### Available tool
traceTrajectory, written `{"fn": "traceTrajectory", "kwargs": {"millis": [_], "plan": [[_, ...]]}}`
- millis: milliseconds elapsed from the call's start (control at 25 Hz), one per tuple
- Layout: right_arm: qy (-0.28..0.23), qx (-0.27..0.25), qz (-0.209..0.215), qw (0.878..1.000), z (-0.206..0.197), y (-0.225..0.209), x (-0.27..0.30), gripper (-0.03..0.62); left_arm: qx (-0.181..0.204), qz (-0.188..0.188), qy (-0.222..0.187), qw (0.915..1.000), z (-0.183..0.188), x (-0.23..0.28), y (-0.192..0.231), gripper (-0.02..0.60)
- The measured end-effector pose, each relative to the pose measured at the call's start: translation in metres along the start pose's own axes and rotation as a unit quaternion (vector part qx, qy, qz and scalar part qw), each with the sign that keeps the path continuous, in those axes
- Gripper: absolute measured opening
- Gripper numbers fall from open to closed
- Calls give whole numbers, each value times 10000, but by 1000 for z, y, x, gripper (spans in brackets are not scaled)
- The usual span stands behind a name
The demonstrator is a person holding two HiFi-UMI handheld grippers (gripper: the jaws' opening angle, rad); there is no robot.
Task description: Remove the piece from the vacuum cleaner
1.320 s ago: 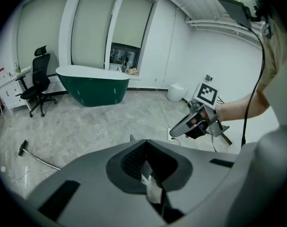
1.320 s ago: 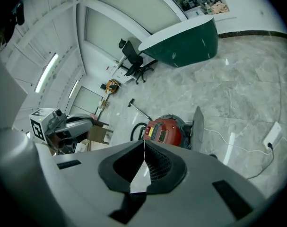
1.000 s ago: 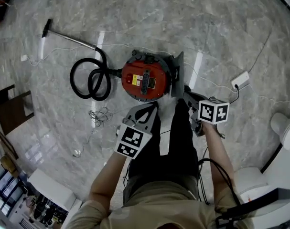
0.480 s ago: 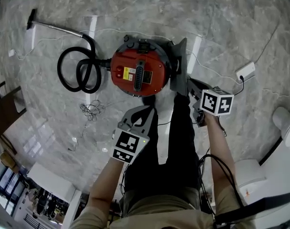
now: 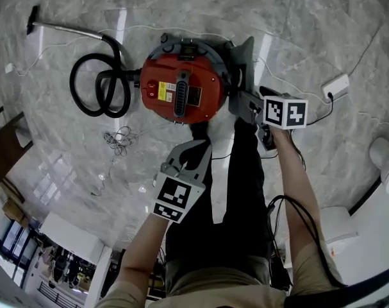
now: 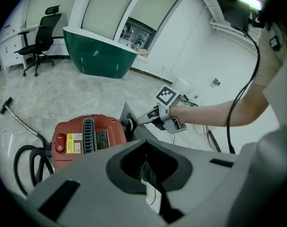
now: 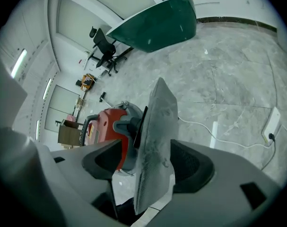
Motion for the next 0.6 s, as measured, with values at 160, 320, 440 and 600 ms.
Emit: {"fn": "traceTrajectory", "kwargs": {"millis": [160,320,440,600], "plan": [[197,-151,-39,9997,0,-5,19,298,-32,24,27,10000,-1,2,3,-2],[309,-237,-250,9989,-1,-11,30,298,-57,29,61,10000,-4,2,6,-2],[447,-318,-234,9982,-2,-12,36,296,-66,27,92,9999,-7,2,7,-2],[544,-254,-169,9981,-4,-14,40,296,-83,6,129,9999,-12,3,7,-2]]}}
Point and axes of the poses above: the fingertips, and each gripper's own axes: x forward along the fingers, y to its left, z out of its top, the point moved 4 cm from there along -x, backward along the fingers
